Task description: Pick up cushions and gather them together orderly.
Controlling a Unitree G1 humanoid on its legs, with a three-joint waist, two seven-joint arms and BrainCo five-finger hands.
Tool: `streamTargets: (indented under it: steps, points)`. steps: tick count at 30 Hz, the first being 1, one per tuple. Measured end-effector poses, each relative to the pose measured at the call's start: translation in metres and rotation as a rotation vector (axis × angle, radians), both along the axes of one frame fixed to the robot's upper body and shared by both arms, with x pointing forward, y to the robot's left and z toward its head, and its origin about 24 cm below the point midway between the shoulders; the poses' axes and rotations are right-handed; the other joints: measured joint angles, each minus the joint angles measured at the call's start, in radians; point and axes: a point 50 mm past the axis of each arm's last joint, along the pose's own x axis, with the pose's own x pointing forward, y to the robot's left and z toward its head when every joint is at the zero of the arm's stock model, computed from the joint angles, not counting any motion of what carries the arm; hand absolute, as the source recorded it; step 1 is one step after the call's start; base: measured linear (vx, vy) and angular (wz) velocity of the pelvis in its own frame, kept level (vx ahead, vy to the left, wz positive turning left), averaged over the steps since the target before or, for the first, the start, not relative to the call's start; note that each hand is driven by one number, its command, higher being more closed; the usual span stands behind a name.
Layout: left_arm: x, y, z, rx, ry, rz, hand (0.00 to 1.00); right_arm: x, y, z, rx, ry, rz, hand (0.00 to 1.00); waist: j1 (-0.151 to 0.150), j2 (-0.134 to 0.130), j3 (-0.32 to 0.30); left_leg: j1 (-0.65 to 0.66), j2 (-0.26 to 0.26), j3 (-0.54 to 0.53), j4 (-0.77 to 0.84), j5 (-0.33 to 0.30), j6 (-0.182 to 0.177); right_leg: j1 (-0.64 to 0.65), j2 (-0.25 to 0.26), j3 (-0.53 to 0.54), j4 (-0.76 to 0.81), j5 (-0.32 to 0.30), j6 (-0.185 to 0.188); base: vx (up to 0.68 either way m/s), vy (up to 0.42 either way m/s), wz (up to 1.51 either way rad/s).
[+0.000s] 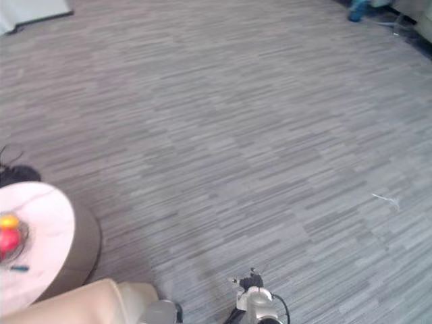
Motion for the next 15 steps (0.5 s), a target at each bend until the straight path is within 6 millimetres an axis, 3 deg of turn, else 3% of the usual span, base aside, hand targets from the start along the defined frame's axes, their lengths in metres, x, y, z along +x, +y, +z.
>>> streamTargets:
  steps: [2, 4, 5, 7, 9, 10, 11, 12, 14, 15]
  points:
    - [0.024, 0.006, 0.006, 0.015, -0.086, -0.05, 0.0, -0.008, -0.006, -0.002, -0.015, 0.022, -0.018, 0.0, -0.017, -0.004, 0.01, -0.074, 0.054, -0.005, 0.216, 0.001, 0.0, 0.055, 0.051, 0.012, -0.053, -0.004, -0.007, 0.04, -0.157, -0.2]
    - [0.034, 0.002, 0.008, 0.014, -0.129, -0.051, 0.0, -0.006, -0.005, -0.001, -0.022, 0.011, -0.039, 0.0, -0.018, 0.009, 0.02, -0.163, 0.096, -0.048, 0.479, 0.039, 0.053, 0.095, 0.092, 0.068, -0.059, -0.033, -0.026, 0.02, -0.067, -0.63]
    - [0.036, 0.002, 0.009, 0.017, -0.136, -0.058, 0.0, -0.007, -0.005, -0.001, -0.019, 0.007, -0.051, 0.0, -0.018, 0.0, 0.019, -0.177, 0.062, -0.067, 0.479, -0.015, 0.022, 0.094, 0.092, 0.104, -0.057, -0.045, -0.036, 0.03, 0.056, -0.81]
    - [0.043, -0.009, 0.009, -0.009, -0.161, -0.075, 0.0, -0.002, -0.007, 0.001, -0.014, -0.008, -0.08, 0.0, -0.009, 0.006, 0.03, -0.198, -0.042, -0.129, 0.38, -0.082, 0.038, 0.084, 0.091, 0.185, -0.058, -0.047, -0.039, 0.05, 0.113, -1.12]
    - [0.049, -0.014, 0.01, -0.018, -0.181, -0.081, 0.0, -0.001, -0.006, 0.001, -0.003, -0.018, -0.11, 0.0, 0.005, 0.016, 0.039, -0.252, -0.116, -0.178, 0.256, -0.084, 0.033, 0.066, 0.092, 0.262, -0.045, -0.05, -0.032, 0.03, 0.18, -1.35]
    - [0.049, -0.016, 0.01, -0.024, -0.186, -0.078, 0.0, -0.004, -0.008, 0.001, -0.004, -0.011, -0.115, 0.0, 0.016, 0.032, 0.035, -0.261, -0.127, -0.211, 0.176, -0.027, 0.009, 0.043, 0.108, 0.315, -0.03, -0.064, -0.009, 0.09, 0.167, -1.45]
    - [0.047, -0.014, 0.01, -0.019, -0.183, -0.069, 0.0, -0.011, 0.001, -0.003, 0.018, 0.006, -0.118, 0.0, 0.029, 0.033, 0.023, -0.244, -0.13, -0.169, 0.14, -0.027, 0.026, 0.036, 0.122, 0.382, -0.018, -0.055, 0.016, 0.18, 0.181, -1.42]
    - [0.047, -0.008, 0.012, -0.002, -0.189, -0.072, 0.0, -0.009, 0.006, -0.002, 0.035, -0.007, -0.13, 0.0, 0.02, -0.003, 0.011, -0.218, -0.14, -0.125, 0.097, -0.027, 0.029, 0.02, 0.103, 0.425, 0.034, -0.072, 0.026, 0.24, 0.124, -0.95]
    - [0.049, -0.007, 0.013, 0.001, -0.203, -0.064, 0.0, -0.009, 0.004, -0.001, 0.034, -0.014, -0.137, 0.0, 0.018, -0.015, 0.004, -0.19, -0.15, -0.076, 0.079, -0.029, 0.044, 0.034, 0.096, 0.455, 0.065, -0.098, 0.031, 0.3, 0.087, -0.69]
    - [0.049, -0.009, 0.013, -0.007, -0.207, -0.036, 0.0, -0.011, 0.005, -0.002, 0.039, -0.012, -0.146, 0.0, 0.027, -0.019, -0.001, -0.154, -0.146, -0.017, 0.083, -0.041, 0.085, 0.034, 0.085, 0.48, 0.127, -0.131, 0.046, 0.3, 0.085, -0.85]
